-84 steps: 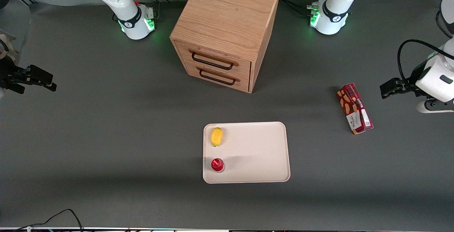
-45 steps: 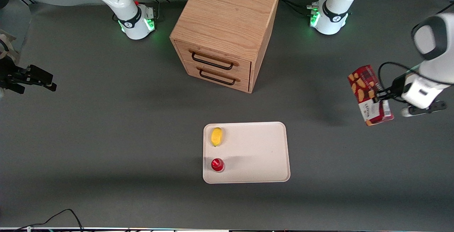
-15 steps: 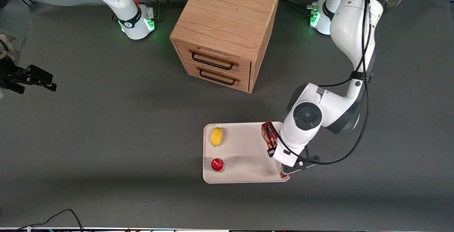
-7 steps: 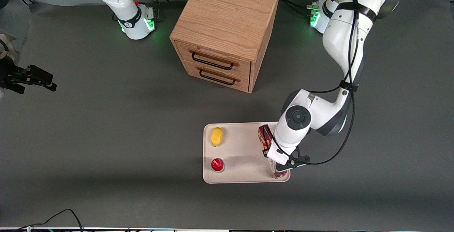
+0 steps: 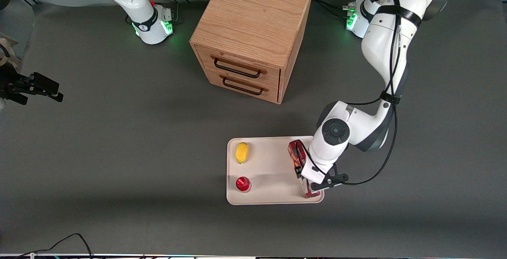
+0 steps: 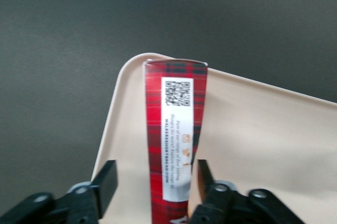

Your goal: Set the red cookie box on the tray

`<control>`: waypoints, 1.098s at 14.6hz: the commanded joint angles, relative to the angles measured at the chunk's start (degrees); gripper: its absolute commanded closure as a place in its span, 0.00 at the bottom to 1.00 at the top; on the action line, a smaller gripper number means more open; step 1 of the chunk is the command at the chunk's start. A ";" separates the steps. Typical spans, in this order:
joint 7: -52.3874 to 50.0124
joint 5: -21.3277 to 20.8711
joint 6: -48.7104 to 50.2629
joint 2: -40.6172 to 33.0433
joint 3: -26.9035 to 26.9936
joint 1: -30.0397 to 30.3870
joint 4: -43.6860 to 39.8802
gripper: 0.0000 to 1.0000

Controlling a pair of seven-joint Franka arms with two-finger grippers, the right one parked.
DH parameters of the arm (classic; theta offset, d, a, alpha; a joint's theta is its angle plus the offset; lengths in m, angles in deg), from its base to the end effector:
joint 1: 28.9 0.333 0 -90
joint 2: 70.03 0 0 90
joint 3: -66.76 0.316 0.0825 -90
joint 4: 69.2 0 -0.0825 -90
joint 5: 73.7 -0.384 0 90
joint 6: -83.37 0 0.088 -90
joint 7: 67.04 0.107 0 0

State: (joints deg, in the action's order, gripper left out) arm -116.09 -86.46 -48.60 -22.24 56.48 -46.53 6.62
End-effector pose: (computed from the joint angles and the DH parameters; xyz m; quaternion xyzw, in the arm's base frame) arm 0.6873 -0.3209 0.2539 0.9852 0.1497 0.0780 0.0306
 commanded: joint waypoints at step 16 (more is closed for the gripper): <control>40.76 8.55 39.08 -37.75 10.70 12.27 12.30 0.00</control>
State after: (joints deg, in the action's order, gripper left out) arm -80.60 -78.82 -5.67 -51.89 63.72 -33.38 7.98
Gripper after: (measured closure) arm 0.000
